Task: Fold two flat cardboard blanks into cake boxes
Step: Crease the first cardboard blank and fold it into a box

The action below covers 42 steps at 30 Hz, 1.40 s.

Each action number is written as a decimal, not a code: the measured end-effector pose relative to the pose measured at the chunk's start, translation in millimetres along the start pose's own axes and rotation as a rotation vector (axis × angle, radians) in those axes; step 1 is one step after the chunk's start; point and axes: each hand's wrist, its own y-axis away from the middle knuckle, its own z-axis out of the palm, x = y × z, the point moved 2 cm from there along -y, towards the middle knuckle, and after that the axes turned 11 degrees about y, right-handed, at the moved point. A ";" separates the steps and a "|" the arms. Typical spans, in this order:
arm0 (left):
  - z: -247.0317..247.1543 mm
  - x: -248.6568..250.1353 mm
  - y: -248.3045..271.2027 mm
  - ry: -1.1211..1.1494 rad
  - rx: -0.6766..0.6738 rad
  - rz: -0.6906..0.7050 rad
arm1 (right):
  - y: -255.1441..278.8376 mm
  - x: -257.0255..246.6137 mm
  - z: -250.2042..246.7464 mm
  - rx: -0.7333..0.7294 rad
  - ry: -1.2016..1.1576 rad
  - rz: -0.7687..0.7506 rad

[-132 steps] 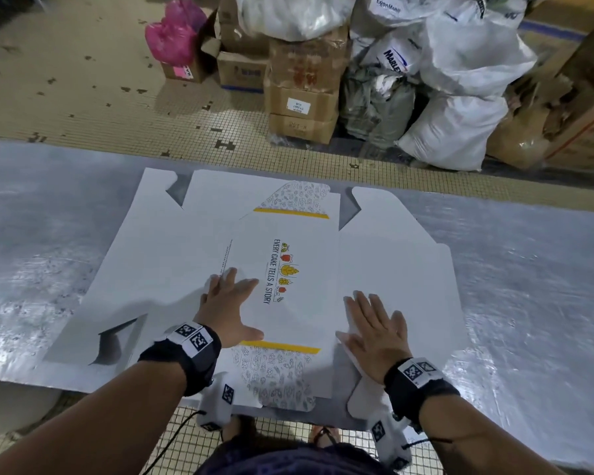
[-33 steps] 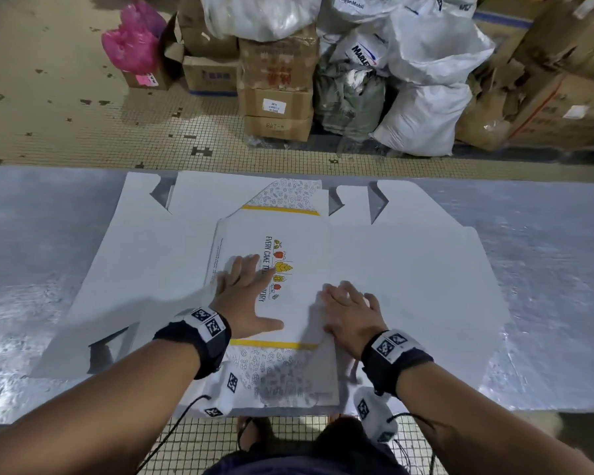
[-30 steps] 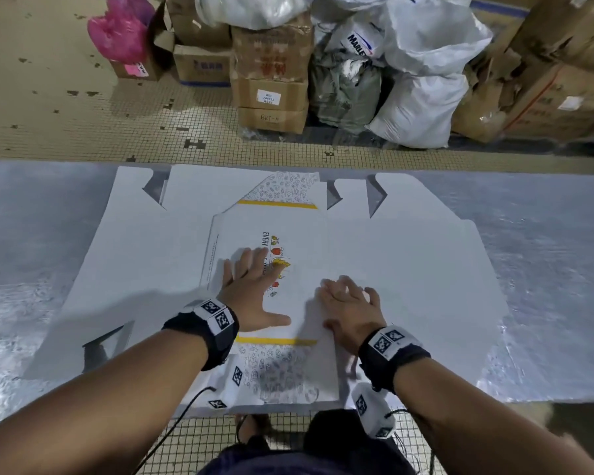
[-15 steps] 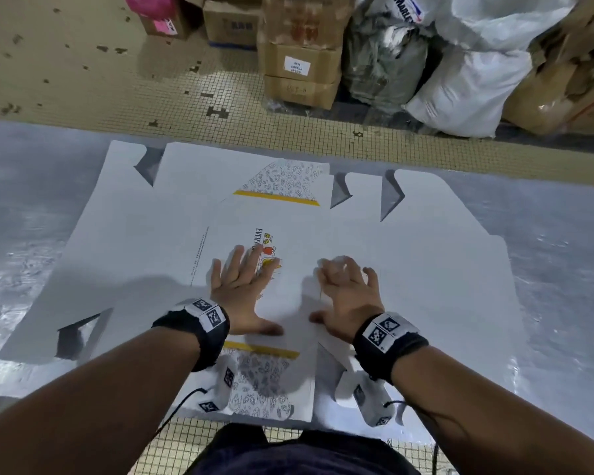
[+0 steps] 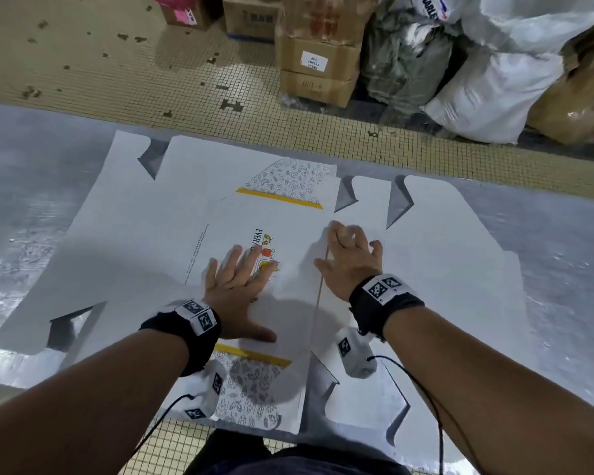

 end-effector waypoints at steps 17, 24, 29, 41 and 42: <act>-1.3 0.7 0.5 0.071 0.022 0.000 | -5.1 -9.3 -7.4 -0.055 0.126 0.024; -0.7 1.3 0.9 0.091 0.014 -0.020 | 23.3 -16.1 1.9 -0.119 0.179 -0.022; -4.7 2.1 3.4 0.120 -0.014 -0.009 | 47.9 -22.1 5.8 -0.215 0.148 -0.017; -4.1 0.9 4.9 0.098 -0.012 0.012 | 82.4 -47.0 21.3 -0.254 0.095 0.017; -4.1 0.6 4.6 0.093 -0.018 0.005 | 84.9 -48.5 21.7 -0.250 0.091 0.017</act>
